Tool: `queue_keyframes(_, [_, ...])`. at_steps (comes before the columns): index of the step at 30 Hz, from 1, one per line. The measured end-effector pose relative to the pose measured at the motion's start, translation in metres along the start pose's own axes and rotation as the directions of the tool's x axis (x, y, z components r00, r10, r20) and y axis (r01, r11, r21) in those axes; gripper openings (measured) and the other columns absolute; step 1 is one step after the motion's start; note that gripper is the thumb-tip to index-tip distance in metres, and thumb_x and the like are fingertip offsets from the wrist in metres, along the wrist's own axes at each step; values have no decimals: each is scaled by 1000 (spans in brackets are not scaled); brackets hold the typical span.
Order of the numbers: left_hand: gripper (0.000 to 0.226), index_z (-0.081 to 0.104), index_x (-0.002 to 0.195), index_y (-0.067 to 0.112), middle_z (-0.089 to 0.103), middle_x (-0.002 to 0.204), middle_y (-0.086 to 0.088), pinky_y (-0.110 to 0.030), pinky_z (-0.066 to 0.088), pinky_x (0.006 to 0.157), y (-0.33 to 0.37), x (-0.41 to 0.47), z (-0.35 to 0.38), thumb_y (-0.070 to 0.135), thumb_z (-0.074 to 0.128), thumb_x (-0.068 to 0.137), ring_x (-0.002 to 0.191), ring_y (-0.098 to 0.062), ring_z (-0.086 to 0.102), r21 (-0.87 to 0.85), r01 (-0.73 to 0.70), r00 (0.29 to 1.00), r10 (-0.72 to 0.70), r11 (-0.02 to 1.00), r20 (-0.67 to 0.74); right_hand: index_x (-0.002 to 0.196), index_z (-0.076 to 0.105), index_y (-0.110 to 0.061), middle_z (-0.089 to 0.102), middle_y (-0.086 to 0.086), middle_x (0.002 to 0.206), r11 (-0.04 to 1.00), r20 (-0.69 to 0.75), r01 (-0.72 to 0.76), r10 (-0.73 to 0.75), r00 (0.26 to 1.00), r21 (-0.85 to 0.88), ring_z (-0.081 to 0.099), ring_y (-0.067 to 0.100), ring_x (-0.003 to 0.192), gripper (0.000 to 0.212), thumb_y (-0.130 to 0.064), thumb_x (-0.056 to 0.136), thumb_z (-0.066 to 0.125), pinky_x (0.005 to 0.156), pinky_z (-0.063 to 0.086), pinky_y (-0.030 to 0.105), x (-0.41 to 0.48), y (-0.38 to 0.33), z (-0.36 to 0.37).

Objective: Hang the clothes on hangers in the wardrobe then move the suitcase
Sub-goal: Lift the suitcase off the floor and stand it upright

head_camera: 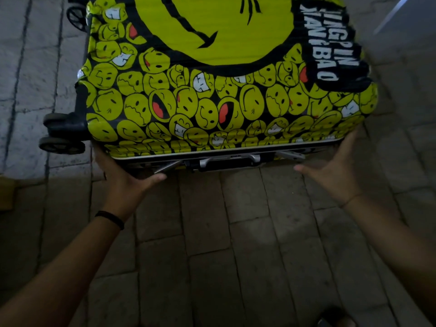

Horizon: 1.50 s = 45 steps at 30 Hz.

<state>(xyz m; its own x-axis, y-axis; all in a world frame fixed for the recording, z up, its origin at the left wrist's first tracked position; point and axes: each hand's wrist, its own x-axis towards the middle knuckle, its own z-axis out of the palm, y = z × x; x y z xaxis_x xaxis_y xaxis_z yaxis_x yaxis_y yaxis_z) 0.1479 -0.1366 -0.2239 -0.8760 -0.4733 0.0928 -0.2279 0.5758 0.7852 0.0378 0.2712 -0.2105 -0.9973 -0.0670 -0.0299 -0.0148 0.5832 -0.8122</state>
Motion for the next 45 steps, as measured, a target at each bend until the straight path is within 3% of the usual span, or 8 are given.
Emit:
queue_keyframes(3, [137, -2, 148, 5, 10, 156, -15, -41, 20, 118, -3, 0, 2, 48, 84, 51, 144, -23, 18, 17, 17, 999, -17, 1000, -35, 149, -13, -15, 0, -4, 157, 999, -50, -2, 0, 999, -50, 7, 5, 144, 139, -44, 53, 83, 117, 12, 19, 1, 1, 3])
queue_keyframes(7, [123, 8, 146, 5, 20, 151, -13, -32, 22, 117, 2, 1, 8, 40, 83, 54, 140, -20, 27, -65, 10, 997, -15, 998, -75, 149, -8, -11, 5, -7, 152, 1000, -77, -12, 10, 997, -18, 9, -2, 137, 134, -31, 56, 87, 106, 7, 0, 8, 7, 3])
queue_keyframes(15, [122, 12, 144, 7, 28, 148, -9, -29, 28, 115, -10, 8, 11, 31, 89, 52, 135, -17, 35, -111, 19, 994, -31, 994, -107, 148, 8, -5, 24, 7, 152, 999, -199, 29, -20, 980, 42, 26, 6, 137, 124, -19, 57, 90, 109, 21, 8, 14, 12, 7])
queue_keyframes(19, [123, 16, 141, 23, 36, 145, -7, -46, 39, 108, -29, 16, 9, 55, 89, 47, 132, -19, 43, -148, 68, 991, -84, 987, -106, 147, 10, -6, 28, -2, 144, 998, -227, 25, -13, 974, 49, 28, -4, 129, 122, -16, 56, 90, 104, 22, 2, 15, 13, 8])
queue_keyframes(24, [124, 20, 143, 12, 38, 145, -8, -43, 35, 111, -35, 17, 12, 54, 89, 49, 133, -17, 42, -135, 66, 991, -81, 989, -107, 145, 12, -6, 25, -28, 132, 997, -234, 47, -31, 972, 62, 26, -29, 120, 117, -13, 57, 89, 102, 24, 1, 16, 12, 10])
queue_keyframes(28, [124, 19, 140, 15, 39, 144, -8, -49, 39, 107, -42, 20, 11, 49, 92, 47, 131, -22, 44, -163, 81, 988, -102, 983, -120, 144, 13, -5, 31, -15, 137, 997, -225, 35, -17, 974, 74, 31, -18, 126, 116, -14, 57, 90, 110, 29, 15, 16, 10, 11])
queue_keyframes(36, [131, 12, 144, 12, 33, 147, -13, -48, 33, 111, -10, 12, 2, 58, 87, 47, 136, -22, 38, -121, 90, 993, -99, 989, -65, 147, -3, -5, 15, 12, 156, 1000, -192, -26, 26, 981, 4, 19, 19, 145, 142, -82, 50, 67, 118, 20, 41, 18, 17, 14])
queue_keyframes(45, [123, 21, 143, 14, 35, 140, 0, -46, 37, 108, 5, 7, 2, 54, 85, 46, 133, -17, 38, -121, 59, 984, -78, 991, -159, 148, 2, -3, 22, 12, 155, 995, -188, -52, 35, 981, -82, 28, 23, 141, 140, -87, 51, 58, 115, 27, 43, 15, 13, 10])
